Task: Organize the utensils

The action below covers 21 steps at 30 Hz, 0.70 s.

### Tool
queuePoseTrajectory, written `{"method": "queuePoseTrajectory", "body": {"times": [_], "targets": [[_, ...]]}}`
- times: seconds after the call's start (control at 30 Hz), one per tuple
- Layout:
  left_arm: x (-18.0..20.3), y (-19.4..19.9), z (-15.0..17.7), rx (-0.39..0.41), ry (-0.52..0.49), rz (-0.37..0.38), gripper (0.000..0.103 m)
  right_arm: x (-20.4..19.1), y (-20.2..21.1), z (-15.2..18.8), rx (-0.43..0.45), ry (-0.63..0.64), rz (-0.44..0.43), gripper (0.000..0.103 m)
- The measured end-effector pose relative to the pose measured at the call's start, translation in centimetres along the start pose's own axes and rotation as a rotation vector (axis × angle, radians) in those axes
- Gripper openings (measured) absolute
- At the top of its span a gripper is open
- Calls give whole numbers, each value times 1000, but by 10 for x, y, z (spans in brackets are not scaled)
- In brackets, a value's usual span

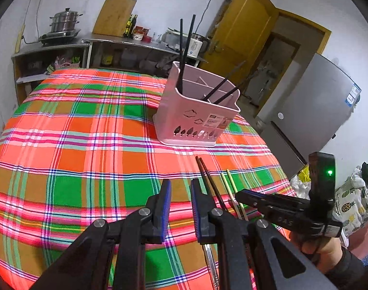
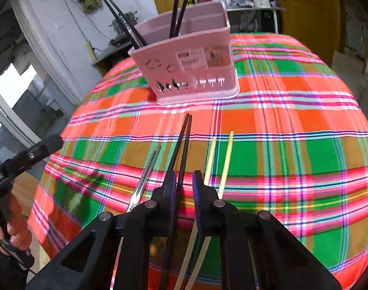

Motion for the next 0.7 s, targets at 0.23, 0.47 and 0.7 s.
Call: {"method": "queuePoseTrajectory", "body": {"times": [0.23, 0.47, 0.7], "targets": [[-4, -10, 2, -21, 16, 7, 16, -7, -26, -3, -50, 18, 15, 14], [2, -20, -2, -42, 13, 35, 16, -1, -35, -2, -65, 13, 47, 6], [30, -61, -9, -102, -6, 108, 16, 29, -17, 0, -46, -42, 84, 6]]}}
Point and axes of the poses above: each gripper's, at about its wrist camera, not at the fingertips, and y roughly against the way its jaws point, x to its right, z to its underside, the point moved 2 cm from there along -y, roughly the way its jaws point, and after that the axes turned 10 degrees about -y, right-handed, at the moved point
